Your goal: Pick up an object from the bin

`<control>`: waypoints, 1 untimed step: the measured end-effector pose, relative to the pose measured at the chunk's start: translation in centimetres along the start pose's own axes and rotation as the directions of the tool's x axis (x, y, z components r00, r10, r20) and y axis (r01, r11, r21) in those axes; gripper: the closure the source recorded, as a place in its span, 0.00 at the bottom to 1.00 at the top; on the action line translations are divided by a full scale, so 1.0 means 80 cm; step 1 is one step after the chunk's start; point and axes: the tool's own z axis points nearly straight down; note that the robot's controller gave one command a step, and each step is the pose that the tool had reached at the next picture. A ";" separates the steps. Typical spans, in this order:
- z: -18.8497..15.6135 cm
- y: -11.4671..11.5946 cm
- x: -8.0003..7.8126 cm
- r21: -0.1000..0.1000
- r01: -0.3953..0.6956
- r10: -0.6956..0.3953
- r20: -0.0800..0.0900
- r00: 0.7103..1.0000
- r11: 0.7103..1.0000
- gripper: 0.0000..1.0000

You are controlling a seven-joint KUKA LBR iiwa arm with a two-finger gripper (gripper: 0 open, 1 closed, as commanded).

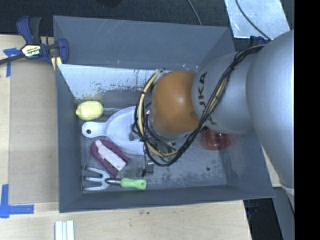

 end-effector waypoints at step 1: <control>-0.076 0.014 0.034 0.000 -0.277 0.277 0.008 0.961 0.961 0.00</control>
Offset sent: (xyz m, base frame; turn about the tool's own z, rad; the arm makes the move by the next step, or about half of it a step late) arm 0.0275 0.0733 0.0092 0.1139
